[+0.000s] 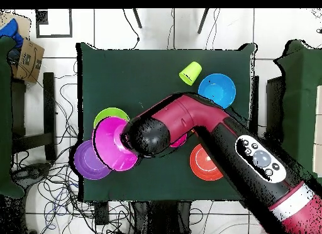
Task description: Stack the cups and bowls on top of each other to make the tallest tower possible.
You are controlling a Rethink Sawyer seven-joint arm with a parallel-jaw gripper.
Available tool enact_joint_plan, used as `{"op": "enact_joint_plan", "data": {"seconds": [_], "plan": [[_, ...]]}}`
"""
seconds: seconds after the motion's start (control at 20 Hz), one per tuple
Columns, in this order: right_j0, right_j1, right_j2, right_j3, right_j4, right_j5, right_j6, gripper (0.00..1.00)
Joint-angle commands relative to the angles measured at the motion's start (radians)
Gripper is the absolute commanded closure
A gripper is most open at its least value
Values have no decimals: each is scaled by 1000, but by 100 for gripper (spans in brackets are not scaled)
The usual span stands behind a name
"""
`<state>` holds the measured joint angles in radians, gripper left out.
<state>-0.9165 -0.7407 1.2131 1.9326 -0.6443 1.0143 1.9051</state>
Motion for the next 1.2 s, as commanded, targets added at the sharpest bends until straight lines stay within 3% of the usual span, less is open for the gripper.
{"op": "enact_joint_plan", "data": {"seconds": [0.05, 0.3, 0.7, 1.2], "plan": [[21, 81, -92, -123, -77, 61, -320, 100], [1, 102, -85, -146, -84, 54, -366, 100], [-23, 213, -65, -245, -100, 70, -585, 100], [-69, 232, -97, -251, -97, 57, -678, 100]]}}
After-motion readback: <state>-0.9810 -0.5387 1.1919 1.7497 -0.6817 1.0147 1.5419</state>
